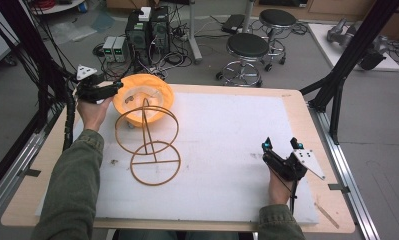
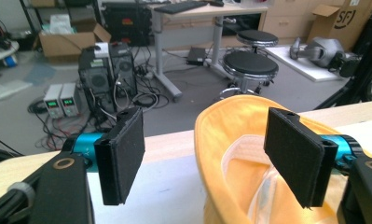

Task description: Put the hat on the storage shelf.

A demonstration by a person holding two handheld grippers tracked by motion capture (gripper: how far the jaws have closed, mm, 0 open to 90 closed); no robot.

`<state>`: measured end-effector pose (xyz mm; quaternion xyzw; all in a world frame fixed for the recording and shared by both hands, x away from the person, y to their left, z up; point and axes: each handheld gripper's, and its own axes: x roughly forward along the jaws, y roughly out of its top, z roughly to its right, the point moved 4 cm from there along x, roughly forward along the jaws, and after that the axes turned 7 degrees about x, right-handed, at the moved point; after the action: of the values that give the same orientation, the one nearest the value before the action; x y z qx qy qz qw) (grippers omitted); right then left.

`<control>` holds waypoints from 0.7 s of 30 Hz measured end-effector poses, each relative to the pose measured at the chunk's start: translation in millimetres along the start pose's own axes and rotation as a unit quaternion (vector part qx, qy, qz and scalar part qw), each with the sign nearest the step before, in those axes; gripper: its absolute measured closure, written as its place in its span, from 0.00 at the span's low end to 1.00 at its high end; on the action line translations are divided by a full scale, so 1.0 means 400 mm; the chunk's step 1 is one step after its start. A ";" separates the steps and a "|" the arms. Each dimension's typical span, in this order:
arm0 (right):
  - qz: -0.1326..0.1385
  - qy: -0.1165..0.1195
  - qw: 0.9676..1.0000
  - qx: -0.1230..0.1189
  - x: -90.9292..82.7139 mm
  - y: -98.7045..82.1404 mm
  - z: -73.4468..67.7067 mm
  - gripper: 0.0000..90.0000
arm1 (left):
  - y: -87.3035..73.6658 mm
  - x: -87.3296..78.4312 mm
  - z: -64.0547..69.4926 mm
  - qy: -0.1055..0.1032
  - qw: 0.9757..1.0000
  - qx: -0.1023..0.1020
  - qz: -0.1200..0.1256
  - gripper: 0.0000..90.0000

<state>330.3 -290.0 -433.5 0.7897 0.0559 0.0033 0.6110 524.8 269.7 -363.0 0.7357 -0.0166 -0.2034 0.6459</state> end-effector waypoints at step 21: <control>-0.002 0.003 1.000 -0.008 0.001 -0.001 -0.002 0.11 | -0.034 0.076 0.002 -0.022 0.997 -0.028 -0.074 0.36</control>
<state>330.6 -289.0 -433.8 0.7844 0.0589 0.0050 0.6174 549.3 262.4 -384.5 0.7118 0.0289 -0.2671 0.6490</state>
